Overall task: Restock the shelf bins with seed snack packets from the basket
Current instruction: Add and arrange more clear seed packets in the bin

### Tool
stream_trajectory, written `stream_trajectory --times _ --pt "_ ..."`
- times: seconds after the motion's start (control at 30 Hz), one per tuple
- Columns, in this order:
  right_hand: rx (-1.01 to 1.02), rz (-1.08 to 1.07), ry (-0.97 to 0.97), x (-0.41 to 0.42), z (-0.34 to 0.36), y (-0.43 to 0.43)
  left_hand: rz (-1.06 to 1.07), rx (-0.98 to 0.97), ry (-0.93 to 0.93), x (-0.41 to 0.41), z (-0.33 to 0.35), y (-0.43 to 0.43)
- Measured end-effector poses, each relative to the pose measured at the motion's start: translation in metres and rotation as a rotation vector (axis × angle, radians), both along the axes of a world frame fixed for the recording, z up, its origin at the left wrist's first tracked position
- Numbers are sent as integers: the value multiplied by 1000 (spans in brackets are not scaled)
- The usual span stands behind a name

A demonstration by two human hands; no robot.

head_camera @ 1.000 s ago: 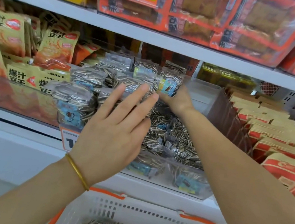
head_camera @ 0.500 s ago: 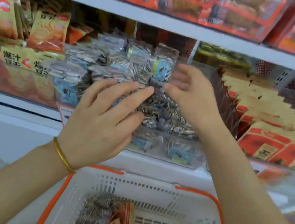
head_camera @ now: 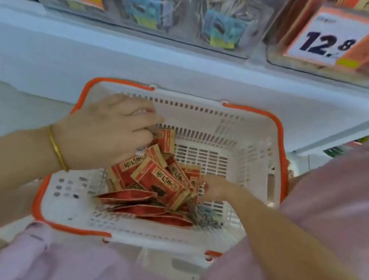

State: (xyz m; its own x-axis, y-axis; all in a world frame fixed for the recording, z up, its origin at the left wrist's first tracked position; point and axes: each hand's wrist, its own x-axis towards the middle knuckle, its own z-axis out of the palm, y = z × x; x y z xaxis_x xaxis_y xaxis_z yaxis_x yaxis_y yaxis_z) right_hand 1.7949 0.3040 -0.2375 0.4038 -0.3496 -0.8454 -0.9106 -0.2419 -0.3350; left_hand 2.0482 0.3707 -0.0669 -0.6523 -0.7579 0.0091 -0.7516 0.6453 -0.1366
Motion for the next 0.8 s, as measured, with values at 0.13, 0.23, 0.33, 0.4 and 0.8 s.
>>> stream_trajectory --times 0.13,0.23,0.33,0.4,0.8 --pt "160 186 151 -24 -55 26 98 87 -11 -5 -7 8" --pt "83 358 233 -27 -67 33 165 197 -16 -7 -10 2" --pt "23 431 240 -27 -73 29 209 346 -37 2 -17 -2" --pt "69 412 267 -22 -65 16 244 443 -91 11 -18 -4" --pt "-303 -78 -410 108 5 -40 456 731 -401 30 -4 1"
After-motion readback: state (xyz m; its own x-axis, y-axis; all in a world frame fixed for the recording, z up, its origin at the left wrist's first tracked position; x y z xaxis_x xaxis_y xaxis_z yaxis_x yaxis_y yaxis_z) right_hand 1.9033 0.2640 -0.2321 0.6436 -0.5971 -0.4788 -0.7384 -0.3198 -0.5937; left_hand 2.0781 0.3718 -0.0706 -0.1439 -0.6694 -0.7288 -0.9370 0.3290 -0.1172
